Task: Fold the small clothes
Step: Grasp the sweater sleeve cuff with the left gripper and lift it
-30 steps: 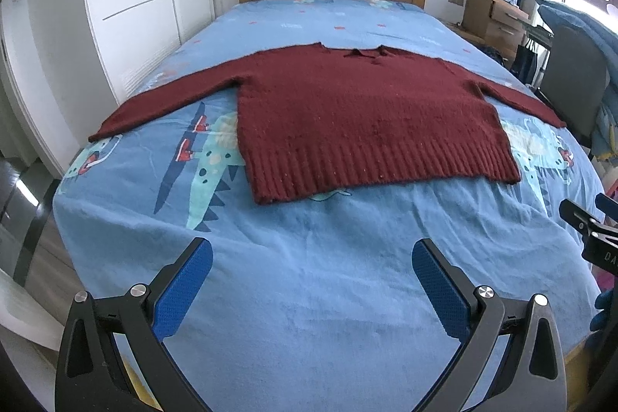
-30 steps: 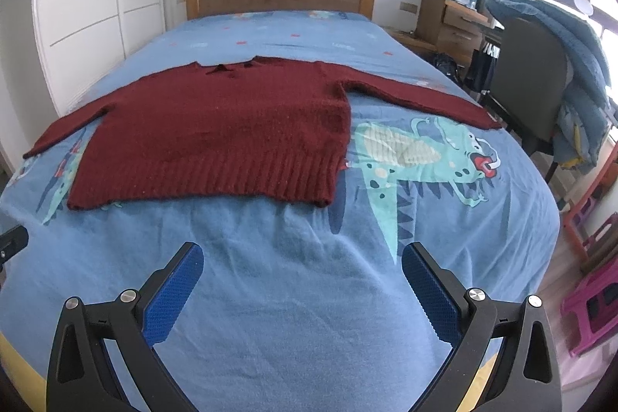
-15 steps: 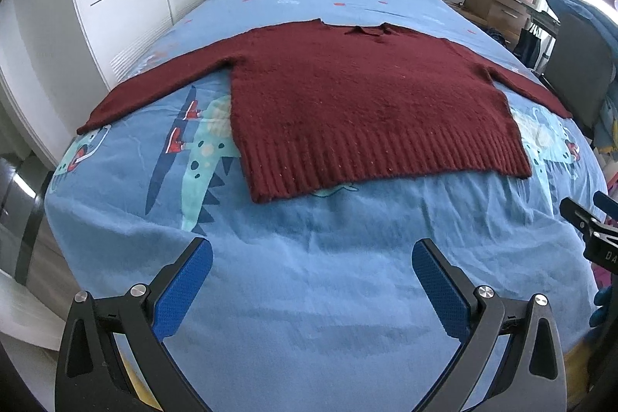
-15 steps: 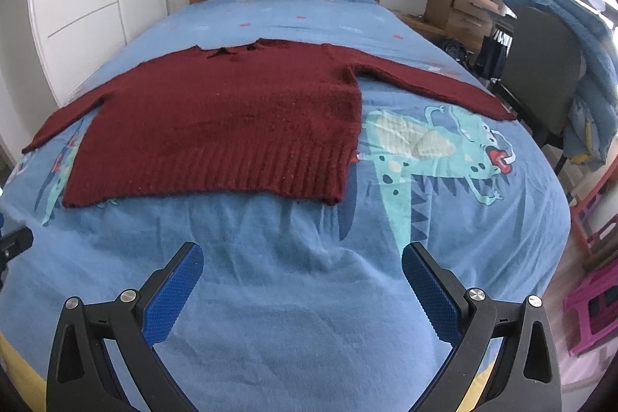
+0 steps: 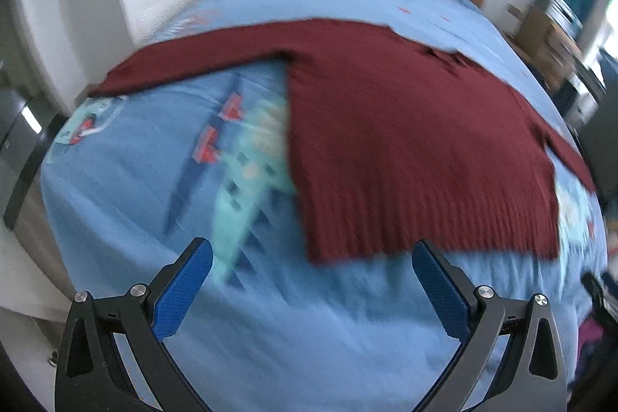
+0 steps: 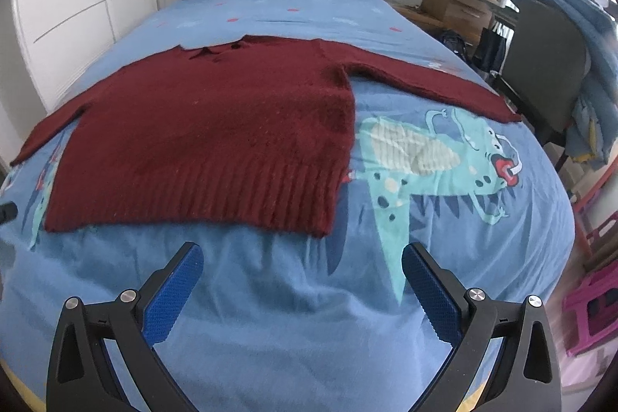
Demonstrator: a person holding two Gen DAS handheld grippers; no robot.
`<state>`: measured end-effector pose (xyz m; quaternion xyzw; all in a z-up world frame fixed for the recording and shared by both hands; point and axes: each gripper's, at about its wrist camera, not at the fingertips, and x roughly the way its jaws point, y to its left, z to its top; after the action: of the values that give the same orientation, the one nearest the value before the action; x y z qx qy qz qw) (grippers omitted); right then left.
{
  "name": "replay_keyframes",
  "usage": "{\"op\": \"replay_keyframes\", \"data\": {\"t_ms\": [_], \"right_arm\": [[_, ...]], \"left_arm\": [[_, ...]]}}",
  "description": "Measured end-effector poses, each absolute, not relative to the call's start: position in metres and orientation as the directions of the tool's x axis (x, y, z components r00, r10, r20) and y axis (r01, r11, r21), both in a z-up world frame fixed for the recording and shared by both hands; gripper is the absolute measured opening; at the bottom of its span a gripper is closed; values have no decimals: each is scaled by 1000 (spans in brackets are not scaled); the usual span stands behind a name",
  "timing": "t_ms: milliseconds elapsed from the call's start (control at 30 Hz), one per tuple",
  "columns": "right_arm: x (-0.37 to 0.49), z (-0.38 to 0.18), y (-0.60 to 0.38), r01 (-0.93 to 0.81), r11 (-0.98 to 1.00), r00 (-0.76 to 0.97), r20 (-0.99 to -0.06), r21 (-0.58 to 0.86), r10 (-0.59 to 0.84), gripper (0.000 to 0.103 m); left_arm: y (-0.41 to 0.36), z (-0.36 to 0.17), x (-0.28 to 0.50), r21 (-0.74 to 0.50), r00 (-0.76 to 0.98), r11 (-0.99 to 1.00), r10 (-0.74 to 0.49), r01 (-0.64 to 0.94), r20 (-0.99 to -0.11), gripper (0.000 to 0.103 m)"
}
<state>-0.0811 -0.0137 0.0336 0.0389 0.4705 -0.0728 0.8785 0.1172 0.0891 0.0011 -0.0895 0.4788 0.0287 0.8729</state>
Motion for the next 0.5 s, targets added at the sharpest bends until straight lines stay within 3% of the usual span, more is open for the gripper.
{"op": "replay_keyframes", "data": {"t_ms": [500], "right_arm": [[-37, 17, -32, 218, 976, 489, -866, 8, -102, 103]], "left_arm": [[250, -12, 239, -217, 545, 844, 103, -491, -832, 102]]}}
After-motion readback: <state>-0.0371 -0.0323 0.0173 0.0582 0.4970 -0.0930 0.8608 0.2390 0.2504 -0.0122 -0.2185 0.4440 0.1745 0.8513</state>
